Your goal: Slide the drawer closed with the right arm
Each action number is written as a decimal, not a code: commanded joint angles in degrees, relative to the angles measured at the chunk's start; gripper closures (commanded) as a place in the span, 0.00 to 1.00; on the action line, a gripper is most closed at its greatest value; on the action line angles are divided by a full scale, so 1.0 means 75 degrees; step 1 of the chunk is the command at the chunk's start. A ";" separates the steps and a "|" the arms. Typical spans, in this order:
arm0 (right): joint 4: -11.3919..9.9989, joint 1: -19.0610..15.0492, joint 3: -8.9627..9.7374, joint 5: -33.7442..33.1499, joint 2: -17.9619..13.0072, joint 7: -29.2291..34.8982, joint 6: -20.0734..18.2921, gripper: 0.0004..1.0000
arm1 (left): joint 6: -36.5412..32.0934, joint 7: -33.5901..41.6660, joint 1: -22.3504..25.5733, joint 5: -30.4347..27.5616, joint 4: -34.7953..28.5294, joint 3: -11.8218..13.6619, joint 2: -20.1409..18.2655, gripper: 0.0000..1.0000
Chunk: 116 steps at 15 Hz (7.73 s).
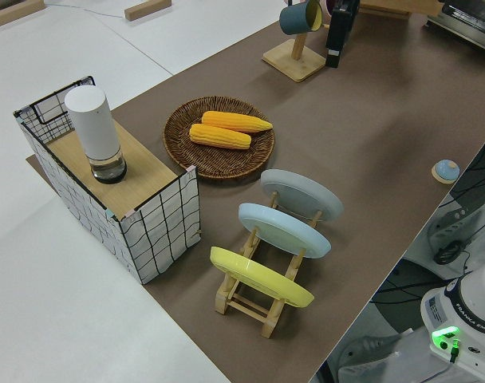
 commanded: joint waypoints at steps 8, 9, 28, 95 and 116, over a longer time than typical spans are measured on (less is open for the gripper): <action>-0.0767 -0.0024 -0.0102 -0.0378 0.0640 -0.0184 0.1435 0.96 | -0.0016 0.0074 -0.0032 -0.0028 0.0002 0.0038 -0.0065 0.01; -0.0779 -0.0024 -0.0102 -0.0436 0.0711 -0.0184 0.1564 0.96 | -0.0016 0.0074 -0.0032 -0.0028 0.0002 0.0038 -0.0065 0.01; -0.0440 -0.0048 -0.0687 -0.1351 0.1344 -0.0559 0.2725 1.00 | -0.0016 0.0074 -0.0032 -0.0028 0.0002 0.0038 -0.0065 0.01; 0.1013 -0.0107 -0.2985 -0.1796 0.2072 -0.3313 0.3888 0.97 | -0.0005 0.0074 -0.0032 -0.0028 0.0002 0.0027 -0.0065 0.01; 0.0054 0.0773 -0.3055 -0.1470 -0.0283 -0.6218 0.0066 0.01 | -0.0016 0.0074 -0.0032 -0.0028 0.0002 0.0038 -0.0065 0.01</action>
